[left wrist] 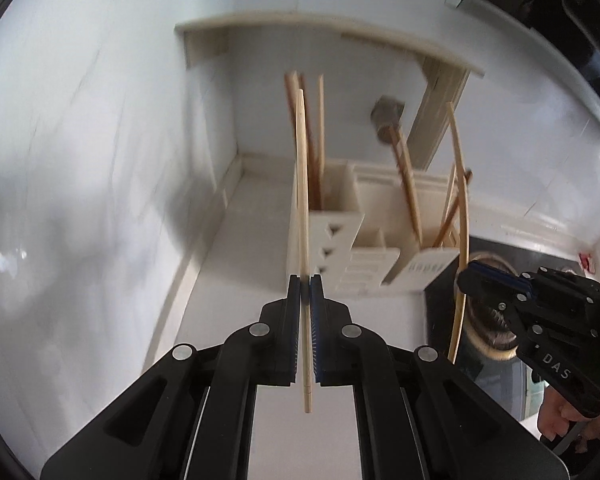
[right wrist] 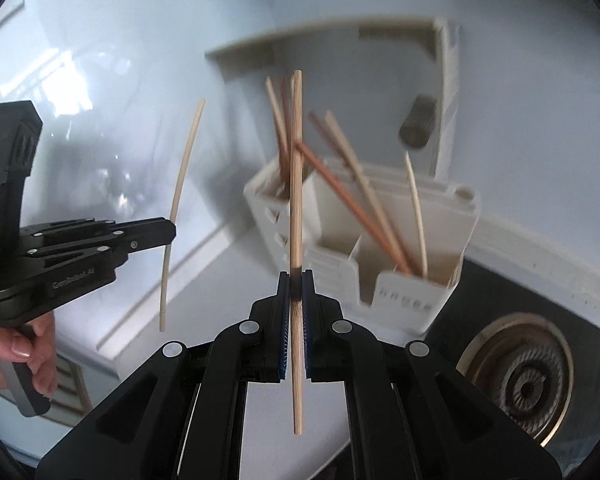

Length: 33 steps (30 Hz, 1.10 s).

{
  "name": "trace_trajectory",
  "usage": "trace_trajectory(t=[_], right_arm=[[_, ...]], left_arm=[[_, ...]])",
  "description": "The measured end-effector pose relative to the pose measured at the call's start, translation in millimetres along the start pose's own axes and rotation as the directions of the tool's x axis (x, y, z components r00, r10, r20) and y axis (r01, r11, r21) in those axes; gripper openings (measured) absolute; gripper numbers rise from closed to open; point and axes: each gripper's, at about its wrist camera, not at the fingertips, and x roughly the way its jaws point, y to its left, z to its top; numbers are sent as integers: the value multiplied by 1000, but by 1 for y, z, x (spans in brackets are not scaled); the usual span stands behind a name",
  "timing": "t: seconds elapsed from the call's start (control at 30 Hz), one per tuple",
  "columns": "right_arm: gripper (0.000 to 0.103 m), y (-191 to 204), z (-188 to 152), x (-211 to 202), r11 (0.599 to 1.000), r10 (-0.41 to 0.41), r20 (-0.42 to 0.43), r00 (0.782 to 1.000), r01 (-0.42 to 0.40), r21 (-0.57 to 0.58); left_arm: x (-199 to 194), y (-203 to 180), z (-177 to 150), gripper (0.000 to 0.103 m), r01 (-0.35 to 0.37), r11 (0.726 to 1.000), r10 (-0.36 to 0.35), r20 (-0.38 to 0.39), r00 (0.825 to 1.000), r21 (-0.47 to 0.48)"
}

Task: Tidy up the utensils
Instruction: 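Lift both light chopsticks upright and carry them toward the white holder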

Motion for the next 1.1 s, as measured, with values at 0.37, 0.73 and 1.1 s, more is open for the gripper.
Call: trace_trajectory(t=[0.37,0.73,1.1], right_arm=[[7,-7,25,-27,999,50,100,994,-48,-14],[7,-15,41,-42,1000,10,221,975,-11,2],[7,-48,51,-44,994,-83,323,943,53,99]], left_arm=[[5,-14,29,5,12,1000,-13,86,996,12],[4,-15,44,5,19,1000,-20,158,987,10],[5,-11,74,5,108,994,-97,335,937,-16]])
